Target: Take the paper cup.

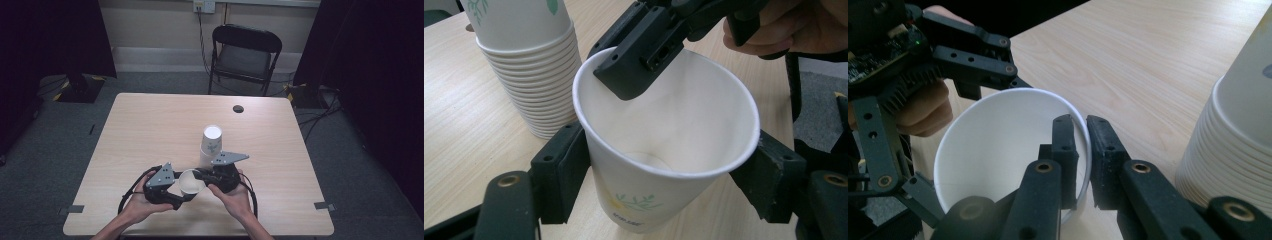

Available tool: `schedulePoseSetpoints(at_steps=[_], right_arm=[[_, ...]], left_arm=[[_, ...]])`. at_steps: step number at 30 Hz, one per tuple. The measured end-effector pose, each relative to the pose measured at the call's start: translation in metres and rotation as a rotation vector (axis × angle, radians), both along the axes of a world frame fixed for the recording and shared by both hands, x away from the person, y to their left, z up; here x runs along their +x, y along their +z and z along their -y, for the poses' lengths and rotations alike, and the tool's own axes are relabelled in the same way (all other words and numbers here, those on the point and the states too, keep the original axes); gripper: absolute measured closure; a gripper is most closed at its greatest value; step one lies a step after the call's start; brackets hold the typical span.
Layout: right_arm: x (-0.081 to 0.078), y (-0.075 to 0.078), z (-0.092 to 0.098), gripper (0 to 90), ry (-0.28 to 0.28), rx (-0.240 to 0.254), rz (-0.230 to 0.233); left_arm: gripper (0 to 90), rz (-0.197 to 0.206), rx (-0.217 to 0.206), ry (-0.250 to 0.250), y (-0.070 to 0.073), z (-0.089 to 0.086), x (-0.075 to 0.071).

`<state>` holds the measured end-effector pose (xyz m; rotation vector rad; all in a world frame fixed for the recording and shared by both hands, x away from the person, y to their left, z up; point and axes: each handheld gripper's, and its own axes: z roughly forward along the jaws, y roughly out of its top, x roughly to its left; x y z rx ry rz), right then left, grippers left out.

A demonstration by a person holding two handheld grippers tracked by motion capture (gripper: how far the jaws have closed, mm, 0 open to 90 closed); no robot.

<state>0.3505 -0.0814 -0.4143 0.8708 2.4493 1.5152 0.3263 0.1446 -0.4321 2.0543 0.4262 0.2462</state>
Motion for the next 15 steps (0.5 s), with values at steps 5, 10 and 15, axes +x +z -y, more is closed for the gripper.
schedulePoseSetpoints(at_steps=[5,10,15], right_arm=[[0.0005,0.0002,-0.0006,85.7,-0.007,0.010,-0.016],[0.0032,0.0011,-0.0041,86.8,-0.021,0.015,-0.054],[0.0057,-0.0017,-0.0090,86.7,-0.004,-0.020,-0.104]], left_arm=[[25.8,0.021,0.006,0.016,0.0002,0.0013,-0.0017],[22.5,0.056,0.000,0.038,0.0013,0.0036,-0.0020],[21.4,0.071,0.016,0.039,0.0020,0.0041,-0.0036]])
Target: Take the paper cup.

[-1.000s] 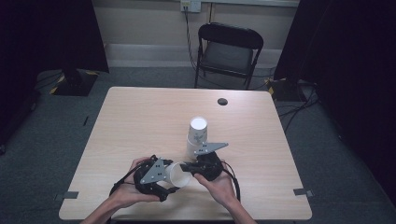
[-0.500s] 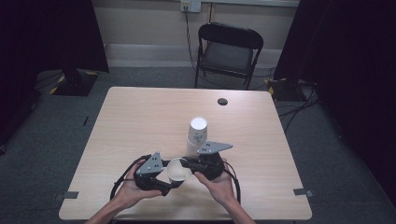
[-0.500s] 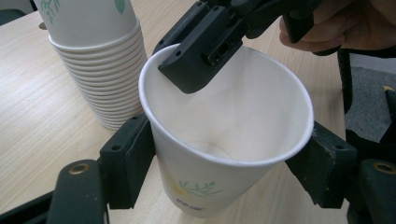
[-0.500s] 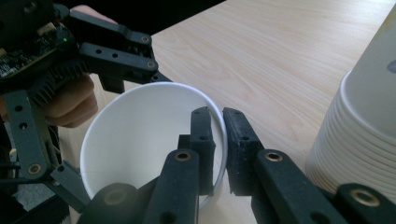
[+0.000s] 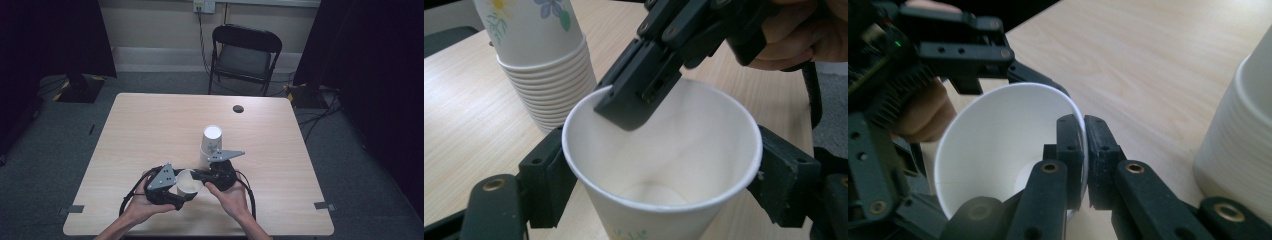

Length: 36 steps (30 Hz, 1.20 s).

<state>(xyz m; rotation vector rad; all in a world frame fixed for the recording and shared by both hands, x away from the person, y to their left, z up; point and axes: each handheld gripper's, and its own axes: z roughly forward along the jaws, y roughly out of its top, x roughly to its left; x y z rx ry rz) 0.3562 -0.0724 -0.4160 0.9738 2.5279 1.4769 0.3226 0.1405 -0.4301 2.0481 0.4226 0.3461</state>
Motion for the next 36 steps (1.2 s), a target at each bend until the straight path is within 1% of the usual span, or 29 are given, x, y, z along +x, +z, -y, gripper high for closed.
schedulePoseSetpoints(at_steps=[1,2,3,5,6,8,9,13,16,19,22,24,27,31,35,36], right_arm=[[0.000,-0.001,-0.001,86.7,0.003,-0.003,-0.004],[0.000,-0.002,-0.001,86.8,0.004,-0.005,-0.007],[0.000,-0.003,-0.002,86.7,0.008,-0.007,-0.009],[0.000,-0.003,-0.002,86.6,0.010,-0.015,-0.013],[-0.001,-0.003,-0.002,86.6,0.009,-0.015,-0.013],[-0.001,-0.003,-0.002,86.6,0.006,-0.012,-0.017],[-0.001,-0.003,-0.003,86.5,0.006,-0.010,-0.018],[0.001,-0.003,-0.002,85.7,0.003,-0.001,-0.033],[0.000,-0.003,-0.002,82.5,-0.004,-0.005,-0.021],[0.001,-0.003,0.000,78.6,0.000,-0.002,-0.012],[0.001,-0.002,0.001,75.7,0.001,-0.003,-0.008],[0.001,-0.001,0.002,73.2,-0.005,-0.004,0.001],[0.001,0.001,0.005,72.0,-0.015,0.009,0.014],[0.000,0.002,0.006,72.7,-0.010,0.012,0.036],[-0.001,0.004,0.007,73.5,-0.004,0.015,0.053],[-0.002,0.005,0.008,73.9,-0.001,0.016,0.060]], left_arm=[[20.8,-0.001,0.011,-0.008,0.000,0.000,0.001],[20.8,-0.006,0.008,-0.007,-0.001,0.000,0.000],[20.8,-0.002,0.017,-0.009,-0.001,0.001,0.000],[20.5,0.004,0.021,-0.004,-0.001,0.001,-0.001],[20.6,0.004,0.016,-0.003,0.000,0.001,-0.001],[20.9,0.011,0.016,0.001,0.000,0.001,-0.001],[21.5,0.015,0.029,-0.001,0.000,0.001,-0.001],[23.3,0.022,0.035,0.005,0.000,0.000,-0.002],[28.1,0.015,0.005,0.007,0.001,0.000,-0.003],[28.7,0.016,-0.002,0.018,0.001,-0.001,-0.002],[28.3,-0.001,-0.008,0.028,0.001,-0.003,0.000],[28.3,-0.002,-0.006,0.028,0.001,-0.005,0.001],[28.3,-0.010,-0.020,0.034,0.000,-0.005,0.002],[28.3,-0.023,-0.025,0.037,0.000,-0.007,0.003],[28.6,-0.039,-0.053,0.055,0.001,-0.012,0.004],[28.8,-0.049,-0.058,0.059,0.002,-0.014,0.006]])
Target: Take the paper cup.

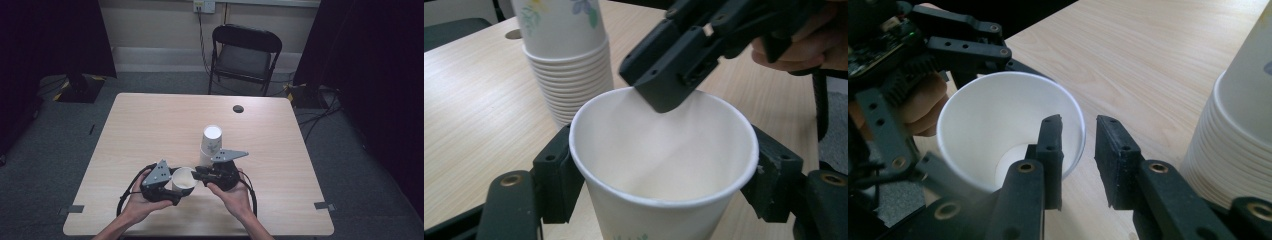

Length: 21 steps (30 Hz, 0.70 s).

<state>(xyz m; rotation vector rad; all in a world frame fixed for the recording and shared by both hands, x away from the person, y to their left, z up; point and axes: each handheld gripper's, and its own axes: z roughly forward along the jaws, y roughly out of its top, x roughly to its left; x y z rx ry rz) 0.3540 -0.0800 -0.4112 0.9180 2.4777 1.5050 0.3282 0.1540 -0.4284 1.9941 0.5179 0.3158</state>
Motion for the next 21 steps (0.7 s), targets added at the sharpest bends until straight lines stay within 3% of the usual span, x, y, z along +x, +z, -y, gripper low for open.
schedulePoseSetpoints(at_steps=[8,21], right_arm=[[-0.004,0.005,0.004,75.3,0.024,0.014,0.048],[-0.006,0.001,0.026,73.3,-0.026,0.000,0.061]], left_arm=[[29.8,-0.025,-0.021,0.019,0.001,-0.007,0.007],[30.1,-0.010,-0.064,0.085,0.009,-0.019,0.014]])
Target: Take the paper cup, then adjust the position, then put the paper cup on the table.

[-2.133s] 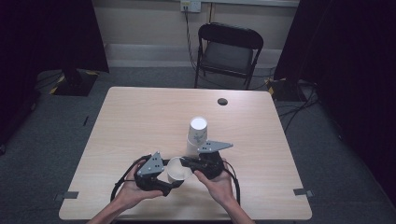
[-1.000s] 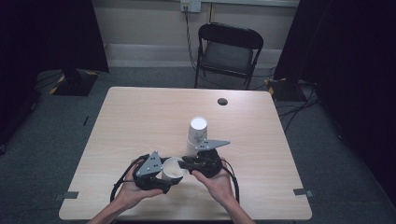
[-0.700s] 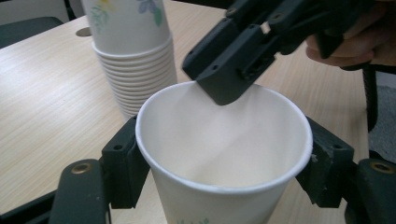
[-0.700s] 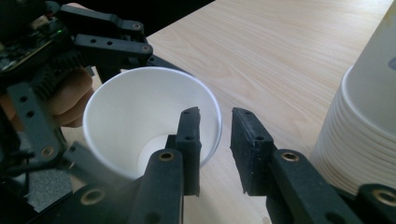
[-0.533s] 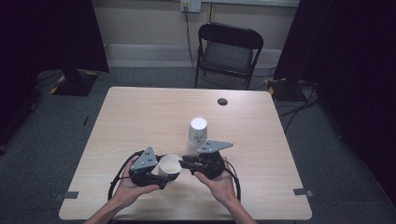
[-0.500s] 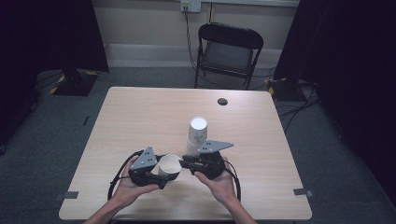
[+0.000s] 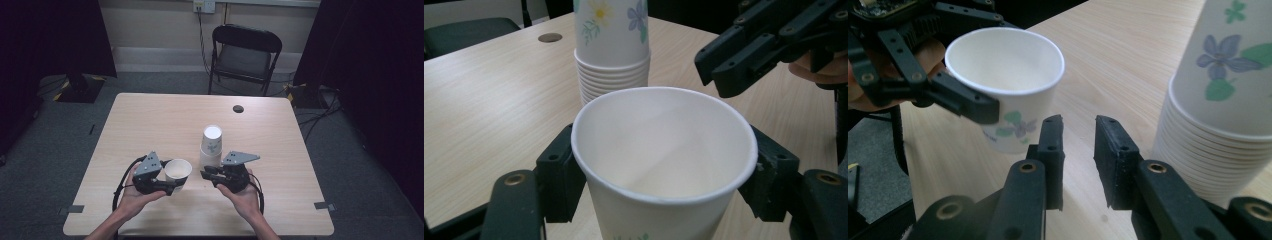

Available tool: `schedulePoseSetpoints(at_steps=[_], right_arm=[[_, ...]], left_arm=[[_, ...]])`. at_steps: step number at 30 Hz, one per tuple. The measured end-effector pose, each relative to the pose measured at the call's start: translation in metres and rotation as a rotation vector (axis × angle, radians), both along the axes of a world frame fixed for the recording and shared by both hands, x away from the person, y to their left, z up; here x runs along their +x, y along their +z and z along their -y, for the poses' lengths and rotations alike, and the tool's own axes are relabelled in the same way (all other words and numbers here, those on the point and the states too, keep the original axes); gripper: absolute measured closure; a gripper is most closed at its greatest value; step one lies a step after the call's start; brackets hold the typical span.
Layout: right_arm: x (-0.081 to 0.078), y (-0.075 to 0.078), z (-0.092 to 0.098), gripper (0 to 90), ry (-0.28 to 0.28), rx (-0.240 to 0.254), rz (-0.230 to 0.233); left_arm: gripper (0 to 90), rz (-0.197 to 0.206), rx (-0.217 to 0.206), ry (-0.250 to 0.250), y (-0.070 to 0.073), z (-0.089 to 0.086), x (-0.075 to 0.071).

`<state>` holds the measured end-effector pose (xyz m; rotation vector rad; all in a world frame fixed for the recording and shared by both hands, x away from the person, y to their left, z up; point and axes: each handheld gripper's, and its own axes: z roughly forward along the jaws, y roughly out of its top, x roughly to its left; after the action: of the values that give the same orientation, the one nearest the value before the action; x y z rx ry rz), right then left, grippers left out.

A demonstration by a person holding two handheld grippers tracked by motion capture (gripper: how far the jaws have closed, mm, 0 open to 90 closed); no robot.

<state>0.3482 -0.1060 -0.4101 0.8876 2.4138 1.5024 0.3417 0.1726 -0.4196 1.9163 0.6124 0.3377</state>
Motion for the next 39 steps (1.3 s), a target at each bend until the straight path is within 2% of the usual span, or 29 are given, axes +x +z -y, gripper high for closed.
schedulePoseSetpoints(at_steps=[2,4,7,12,14,16,18,25,31,36,39], right_arm=[[-0.001,0.000,0.003,70.8,-0.008,-0.005,0.006],[-0.003,-0.002,0.006,68.0,-0.035,-0.024,0.024],[-0.004,-0.006,0.013,64.8,-0.061,-0.038,0.026],[-0.010,-0.009,0.027,61.5,-0.098,-0.048,0.033],[-0.013,-0.011,0.035,61.2,-0.112,-0.055,0.035],[-0.015,-0.013,0.046,61.1,-0.128,-0.065,0.036],[-0.017,-0.014,0.058,60.6,-0.158,-0.077,0.029],[-0.019,-0.020,0.092,55.2,-0.242,-0.100,0.019],[-0.019,-0.031,0.105,49.2,-0.278,-0.091,0.000],[-0.015,-0.038,0.111,42.7,-0.284,-0.145,-0.013],[-0.013,-0.045,0.116,38.7,-0.304,-0.152,-0.025]], left_arm=[[30.1,-0.003,-0.017,0.009,0.004,-0.002,0.001],[30.2,0.010,-0.021,0.013,0.009,-0.002,0.000],[30.3,0.019,-0.037,0.023,0.014,-0.002,0.000],[30.5,0.025,-0.033,0.041,0.017,-0.005,0.001],[30.6,0.029,-0.033,0.052,0.019,-0.007,0.003],[30.6,0.052,-0.006,0.048,0.020,-0.008,0.004],[30.6,0.039,-0.024,0.047,0.023,-0.011,0.007],[30.9,0.047,-0.031,0.072,0.031,-0.015,0.022],[31.0,0.030,-0.016,0.100,0.027,-0.015,0.033],[31.3,0.009,0.002,0.123,0.019,-0.017,0.045],[31.6,-0.015,-0.017,0.148,0.013,-0.020,0.053]])
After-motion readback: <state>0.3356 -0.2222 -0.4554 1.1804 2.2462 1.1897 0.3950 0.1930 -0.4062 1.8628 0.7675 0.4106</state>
